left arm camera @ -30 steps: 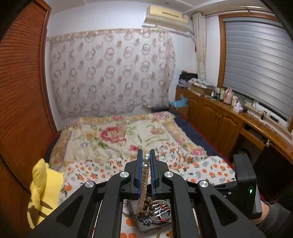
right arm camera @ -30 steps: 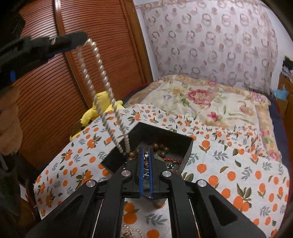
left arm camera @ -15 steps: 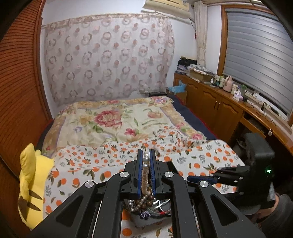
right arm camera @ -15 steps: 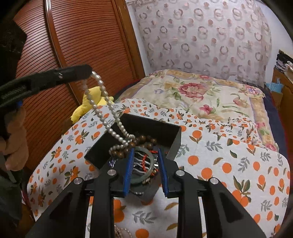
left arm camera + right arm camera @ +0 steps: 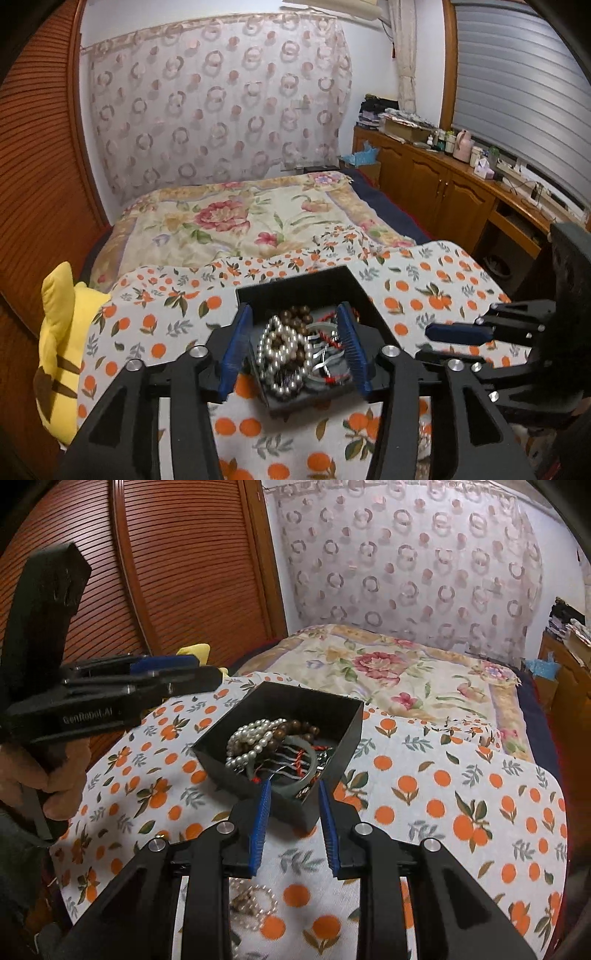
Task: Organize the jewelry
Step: 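Lower the pearl necklace into the box with the right tool while the left tool drops the strand in, then grasp the second pearl necklace with the right tool while the left tool grasps a gold ring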
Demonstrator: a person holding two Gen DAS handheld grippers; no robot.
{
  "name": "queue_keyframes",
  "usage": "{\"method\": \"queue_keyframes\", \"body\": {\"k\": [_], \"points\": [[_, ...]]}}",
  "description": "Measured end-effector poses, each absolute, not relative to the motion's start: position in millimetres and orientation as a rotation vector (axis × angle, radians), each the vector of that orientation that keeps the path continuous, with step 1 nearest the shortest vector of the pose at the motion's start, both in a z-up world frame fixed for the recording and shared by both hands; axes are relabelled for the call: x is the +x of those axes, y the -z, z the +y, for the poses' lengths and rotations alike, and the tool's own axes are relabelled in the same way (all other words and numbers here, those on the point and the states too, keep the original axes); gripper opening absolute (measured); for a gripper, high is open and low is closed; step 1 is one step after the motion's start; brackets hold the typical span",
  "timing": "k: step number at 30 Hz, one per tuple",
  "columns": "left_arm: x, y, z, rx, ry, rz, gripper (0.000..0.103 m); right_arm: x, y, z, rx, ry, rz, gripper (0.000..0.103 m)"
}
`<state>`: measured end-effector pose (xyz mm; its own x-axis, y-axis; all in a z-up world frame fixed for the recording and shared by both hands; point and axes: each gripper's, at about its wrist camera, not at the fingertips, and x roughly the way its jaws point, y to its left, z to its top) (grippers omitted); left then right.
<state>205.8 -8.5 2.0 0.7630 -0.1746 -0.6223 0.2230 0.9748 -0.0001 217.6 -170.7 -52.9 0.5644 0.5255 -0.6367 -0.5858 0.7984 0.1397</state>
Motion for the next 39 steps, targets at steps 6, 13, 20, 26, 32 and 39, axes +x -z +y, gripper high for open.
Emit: {"method": "queue_keyframes", "body": {"k": [6, 13, 20, 26, 32, 39], "points": [[180.5, 7.3, -12.9, 0.121, 0.194, 0.67, 0.074, 194.4, 52.1, -174.9, -0.101, -0.644, 0.703, 0.029], [153.8, 15.9, -9.0, 0.122, 0.189, 0.672, 0.083, 169.6, 62.9, -178.1, -0.127, -0.631, 0.708, 0.029], [134.4, 33.1, 1.8, 0.099, 0.2, 0.702, 0.083, 151.7, 87.3, -179.1, -0.168, -0.636, 0.758, 0.029], [129.1, 61.7, 11.5, 0.101, 0.204, 0.767, 0.083, 148.9, 108.1, -176.6, -0.2, -0.635, 0.806, 0.029], [125.9, 85.0, 22.9, 0.081, 0.208, 0.829, 0.075, 157.0, 117.4, -172.6, -0.199, -0.631, 0.85, 0.029], [123.9, 95.9, 24.5, 0.086, 0.214, 0.862, 0.068, 163.6, 123.1, -158.9, -0.238, -0.616, 0.869, 0.029]]}}
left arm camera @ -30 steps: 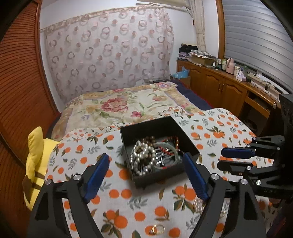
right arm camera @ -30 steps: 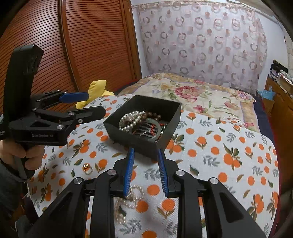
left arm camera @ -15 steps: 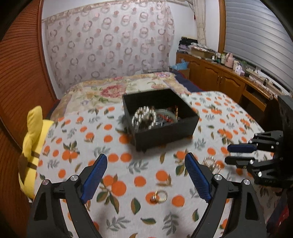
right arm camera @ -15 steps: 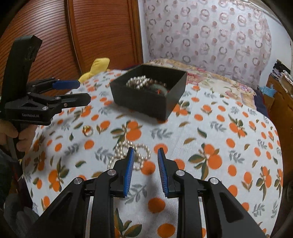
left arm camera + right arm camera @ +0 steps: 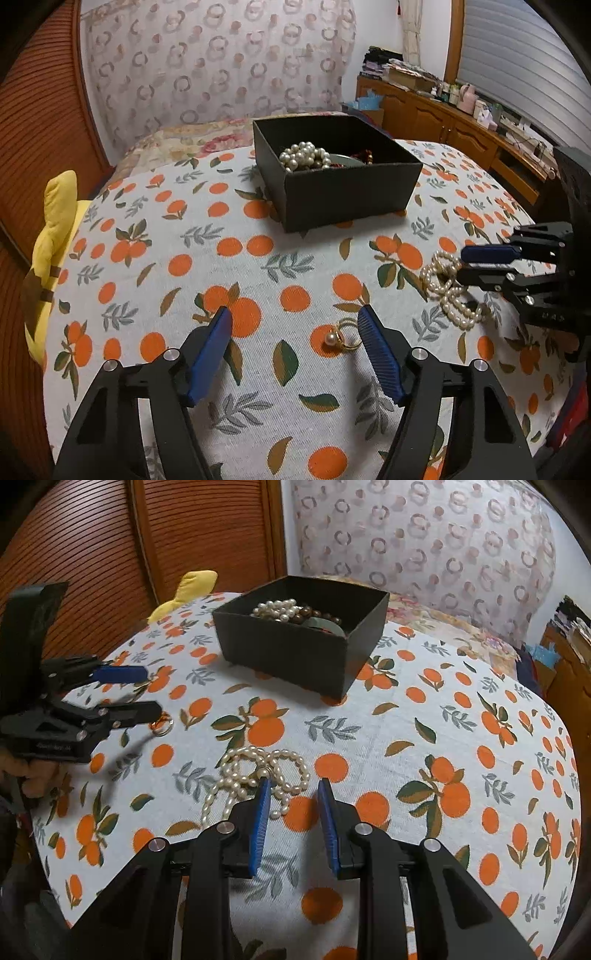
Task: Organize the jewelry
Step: 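Grasp the second pearl necklace with the right tool while the left tool grasps a gold ring, then drop the gold ring into the box with the left tool while the right tool lowers the pearls in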
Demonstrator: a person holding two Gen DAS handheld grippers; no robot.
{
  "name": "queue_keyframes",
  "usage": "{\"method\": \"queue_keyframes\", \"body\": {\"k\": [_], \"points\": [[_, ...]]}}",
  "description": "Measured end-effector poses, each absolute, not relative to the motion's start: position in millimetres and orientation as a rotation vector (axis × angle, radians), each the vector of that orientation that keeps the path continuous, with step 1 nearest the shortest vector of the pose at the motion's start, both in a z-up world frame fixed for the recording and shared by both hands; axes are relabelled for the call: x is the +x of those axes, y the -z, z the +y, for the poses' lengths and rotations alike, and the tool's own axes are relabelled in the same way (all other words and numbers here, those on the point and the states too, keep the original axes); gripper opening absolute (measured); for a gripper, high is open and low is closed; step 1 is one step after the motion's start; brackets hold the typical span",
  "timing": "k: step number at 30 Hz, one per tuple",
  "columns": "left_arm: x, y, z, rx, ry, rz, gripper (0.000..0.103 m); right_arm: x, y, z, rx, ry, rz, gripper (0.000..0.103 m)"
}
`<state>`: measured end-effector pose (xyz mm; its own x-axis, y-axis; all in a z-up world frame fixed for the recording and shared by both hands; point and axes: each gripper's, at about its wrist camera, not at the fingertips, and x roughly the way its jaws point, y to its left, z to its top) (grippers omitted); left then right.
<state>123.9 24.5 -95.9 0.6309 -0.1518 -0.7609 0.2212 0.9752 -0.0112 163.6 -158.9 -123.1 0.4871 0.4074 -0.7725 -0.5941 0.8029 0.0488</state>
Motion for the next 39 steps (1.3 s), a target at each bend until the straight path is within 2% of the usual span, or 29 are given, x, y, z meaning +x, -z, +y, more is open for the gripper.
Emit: {"method": "queue_keyframes", "body": {"k": [5, 6, 9, 11, 15, 23, 25, 32, 39], "points": [[123.5, 98.8, 23.5, 0.082, 0.216, 0.873, 0.067, 158.0, 123.2, -151.4, -0.288, -0.606, 0.868, 0.029], [122.9, 99.4, 23.3, 0.081, 0.219, 0.874, 0.066, 157.3, 122.9, -151.9, -0.288, -0.609, 0.872, 0.025], [122.4, 101.2, 22.0, 0.081, 0.226, 0.881, 0.057, 154.4, 122.7, -153.3, -0.304, -0.621, 0.868, 0.006], [121.6, 102.9, 21.7, 0.075, 0.233, 0.885, 0.051, 153.6, 123.2, -153.9, -0.305, -0.628, 0.868, 0.005], [121.1, 102.7, 22.4, 0.062, 0.244, 0.879, 0.03, 153.3, 123.5, -155.7, -0.295, -0.629, 0.859, 0.005], [124.5, 103.5, 10.9, 0.117, 0.248, 0.877, 0.024, 154.8, 118.5, -158.4, -0.272, -0.634, 0.844, 0.005], [124.0, 103.5, 6.7, 0.132, 0.261, 0.876, 0.012, 155.2, 115.6, -159.3, -0.268, -0.635, 0.836, 0.005], [120.1, 95.6, 10.4, 0.097, 0.265, 0.861, 0.009, 150.7, 90.8, -162.9, -0.242, -0.647, 0.768, 0.005], [120.1, 65.4, 16.4, 0.041, 0.26, 0.788, 0.009, 144.8, 50.5, -164.3, -0.217, -0.66, 0.663, 0.005]]}}
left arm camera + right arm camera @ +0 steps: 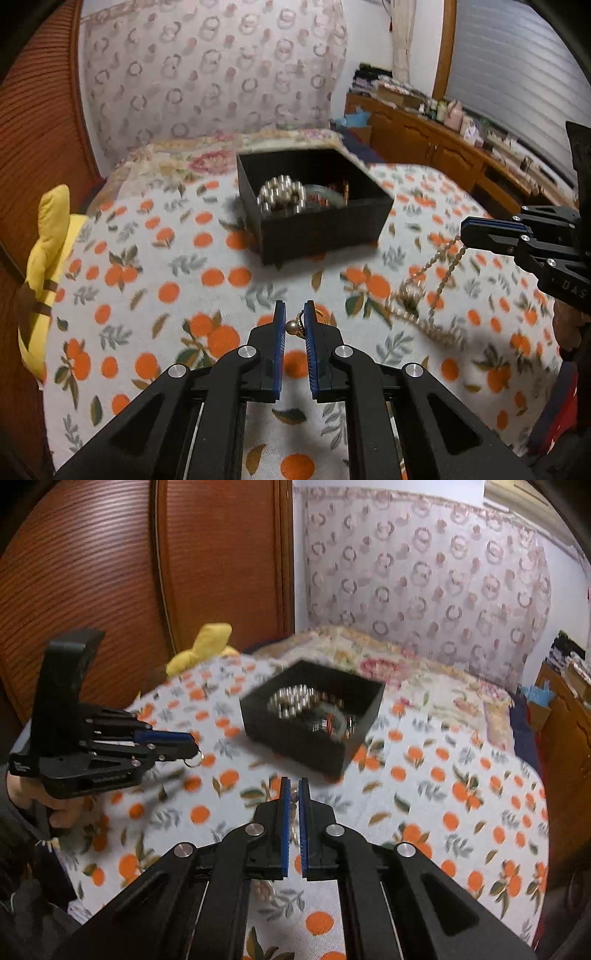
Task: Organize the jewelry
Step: 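Drop the gold ring into the box with the left tool while the right tool lowers the pearls in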
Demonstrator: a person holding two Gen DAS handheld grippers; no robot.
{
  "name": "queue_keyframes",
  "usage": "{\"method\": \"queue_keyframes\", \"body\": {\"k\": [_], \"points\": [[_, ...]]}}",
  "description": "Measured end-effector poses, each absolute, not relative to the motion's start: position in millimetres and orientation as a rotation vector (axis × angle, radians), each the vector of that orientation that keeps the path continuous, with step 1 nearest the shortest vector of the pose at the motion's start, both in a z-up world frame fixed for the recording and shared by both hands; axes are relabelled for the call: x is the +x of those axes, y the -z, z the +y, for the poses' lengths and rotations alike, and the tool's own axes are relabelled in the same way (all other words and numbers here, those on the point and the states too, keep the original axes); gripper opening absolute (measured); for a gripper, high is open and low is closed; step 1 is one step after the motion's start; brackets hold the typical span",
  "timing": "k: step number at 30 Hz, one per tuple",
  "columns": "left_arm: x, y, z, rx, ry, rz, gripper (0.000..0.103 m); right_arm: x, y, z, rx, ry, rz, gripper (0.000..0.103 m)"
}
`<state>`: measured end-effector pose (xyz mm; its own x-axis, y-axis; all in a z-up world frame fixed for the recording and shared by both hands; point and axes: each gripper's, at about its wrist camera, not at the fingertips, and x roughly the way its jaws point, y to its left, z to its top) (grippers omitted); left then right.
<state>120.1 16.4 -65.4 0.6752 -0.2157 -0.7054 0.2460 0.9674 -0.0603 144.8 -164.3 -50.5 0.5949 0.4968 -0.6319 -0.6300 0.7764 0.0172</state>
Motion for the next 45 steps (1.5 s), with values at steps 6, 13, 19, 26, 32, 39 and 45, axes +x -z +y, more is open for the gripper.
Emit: {"method": "queue_keyframes", "body": {"k": [6, 13, 19, 26, 32, 39, 45], "points": [[128.4, 40.4, 16.7, 0.026, 0.244, 0.732, 0.009, 147.5, 17.0, -166.3, -0.209, -0.654, 0.593, 0.005], [141.9, 20.0, 14.0, 0.022, 0.232, 0.69, 0.009, 156.1, -19.8, -163.6, -0.207, -0.639, 0.517, 0.005], [158.9, 9.9, 10.1, 0.025, 0.237, 0.668, 0.009, 169.6, -50.5, -159.6, -0.203, -0.643, 0.45, 0.005], [179.2, 10.0, 9.0, 0.018, 0.24, 0.67, 0.009, 191.7, -81.7, -153.4, -0.2, -0.655, 0.39, 0.005], [195.7, 12.4, 9.6, 0.013, 0.237, 0.68, 0.009, 215.4, -99.6, -149.6, -0.199, -0.651, 0.364, 0.005], [211.6, 19.4, 6.1, 0.013, 0.244, 0.699, 0.009, 246.7, -106.5, -145.9, -0.187, -0.64, 0.379, 0.005], [221.9, 26.2, 1.8, 0.015, 0.248, 0.714, 0.009, 264.8, -86.0, -137.6, -0.202, -0.642, 0.43, 0.005]]}}
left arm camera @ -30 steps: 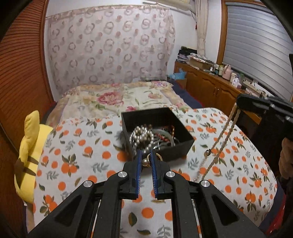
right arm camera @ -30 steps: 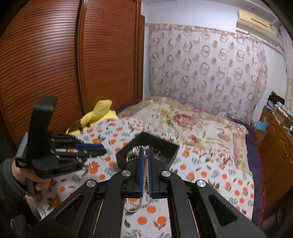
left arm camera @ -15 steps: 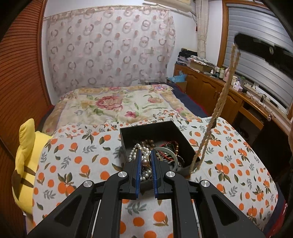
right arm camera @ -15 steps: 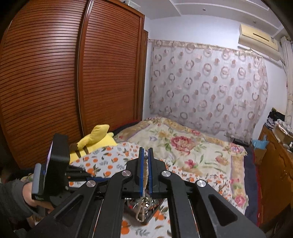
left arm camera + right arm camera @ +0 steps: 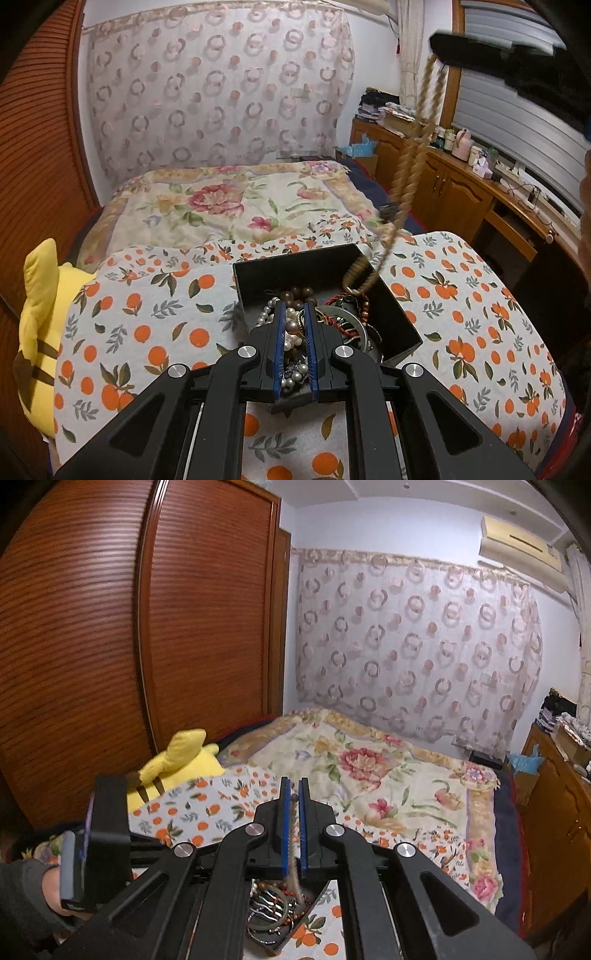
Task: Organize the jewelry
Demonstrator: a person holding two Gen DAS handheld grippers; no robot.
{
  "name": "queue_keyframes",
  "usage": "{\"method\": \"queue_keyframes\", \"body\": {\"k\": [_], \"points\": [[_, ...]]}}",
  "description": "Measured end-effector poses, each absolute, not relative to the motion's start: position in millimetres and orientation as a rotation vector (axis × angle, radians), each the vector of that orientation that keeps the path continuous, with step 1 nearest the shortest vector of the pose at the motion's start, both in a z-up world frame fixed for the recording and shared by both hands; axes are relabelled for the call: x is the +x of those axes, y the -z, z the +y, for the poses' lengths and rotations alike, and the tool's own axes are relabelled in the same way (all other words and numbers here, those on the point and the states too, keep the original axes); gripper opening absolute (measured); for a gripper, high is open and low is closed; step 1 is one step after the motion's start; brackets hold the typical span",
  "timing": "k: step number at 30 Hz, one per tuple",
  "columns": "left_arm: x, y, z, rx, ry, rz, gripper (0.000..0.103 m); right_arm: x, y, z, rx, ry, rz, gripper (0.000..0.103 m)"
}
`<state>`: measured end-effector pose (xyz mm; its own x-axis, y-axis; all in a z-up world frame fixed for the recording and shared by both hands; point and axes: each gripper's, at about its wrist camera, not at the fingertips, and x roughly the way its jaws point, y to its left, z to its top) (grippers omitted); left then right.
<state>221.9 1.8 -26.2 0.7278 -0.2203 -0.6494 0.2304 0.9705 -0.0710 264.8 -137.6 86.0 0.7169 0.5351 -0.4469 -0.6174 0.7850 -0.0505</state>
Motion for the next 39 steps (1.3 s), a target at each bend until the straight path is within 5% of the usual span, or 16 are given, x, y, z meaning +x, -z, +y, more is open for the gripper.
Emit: {"method": "queue_keyframes", "body": {"k": [8, 11, 13, 20, 27, 32, 34, 39], "points": [[226.2, 26.1, 3.4, 0.004, 0.228, 0.71, 0.012, 284.3, -26.3, -129.2, -0.192, -0.642, 0.582, 0.006], [223.7, 24.0, 3.6, 0.006, 0.22, 0.701, 0.024, 283.4, -10.7, -128.6, -0.174, -0.637, 0.615, 0.008], [219.7, 22.1, 4.4, 0.003, 0.215, 0.694, 0.033, 283.1, -3.2, -128.3, -0.16, -0.638, 0.642, 0.022], [194.5, 17.8, 3.6, 0.024, 0.186, 0.667, 0.057, 256.8, 4.4, -133.6, -0.144, -0.62, 0.647, 0.024], [153.5, 8.7, 3.4, 0.047, 0.122, 0.626, 0.09, 209.3, 2.7, -156.3, -0.103, -0.548, 0.595, 0.053], [121.8, 1.3, 5.9, 0.027, 0.082, 0.604, 0.095, 166.4, 1.1, -175.1, -0.063, -0.497, 0.543, 0.075], [108.2, -1.2, 8.5, 0.02, 0.067, 0.594, 0.095, 149.0, 0.9, -182.4, -0.038, -0.488, 0.52, 0.091], [83.8, -6.9, 13.5, 0.011, 0.032, 0.569, 0.095, 112.9, 1.0, -197.0, 0.014, -0.451, 0.474, 0.101]]}}
